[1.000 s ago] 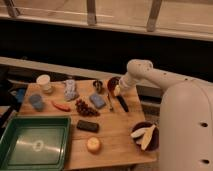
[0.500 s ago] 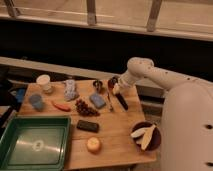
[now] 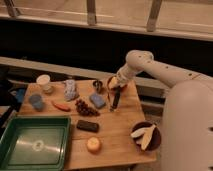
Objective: Place brush in red bowl
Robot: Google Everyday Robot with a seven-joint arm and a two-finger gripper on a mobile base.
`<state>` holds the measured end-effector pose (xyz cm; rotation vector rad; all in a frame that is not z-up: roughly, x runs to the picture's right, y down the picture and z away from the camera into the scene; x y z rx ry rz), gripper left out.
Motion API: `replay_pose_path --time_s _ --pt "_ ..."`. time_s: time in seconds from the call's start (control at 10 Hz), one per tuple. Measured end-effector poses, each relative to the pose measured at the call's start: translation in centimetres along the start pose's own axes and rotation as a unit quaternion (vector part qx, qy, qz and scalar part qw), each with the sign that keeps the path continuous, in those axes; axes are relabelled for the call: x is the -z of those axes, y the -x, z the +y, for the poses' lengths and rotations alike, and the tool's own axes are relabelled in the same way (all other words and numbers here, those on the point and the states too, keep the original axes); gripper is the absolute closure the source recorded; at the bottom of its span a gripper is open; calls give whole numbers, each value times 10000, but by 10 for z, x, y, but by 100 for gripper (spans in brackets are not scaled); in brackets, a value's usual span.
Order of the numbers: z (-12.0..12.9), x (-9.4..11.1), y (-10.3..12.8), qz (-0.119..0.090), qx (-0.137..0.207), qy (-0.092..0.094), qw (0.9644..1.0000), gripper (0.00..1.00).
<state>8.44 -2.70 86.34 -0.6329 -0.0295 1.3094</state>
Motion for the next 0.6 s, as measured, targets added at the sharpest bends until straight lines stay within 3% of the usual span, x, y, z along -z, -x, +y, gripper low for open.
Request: replay_pose_path --time_s 0.6 --pt "-4 8 -6 -88 -75 -11 9999 20"
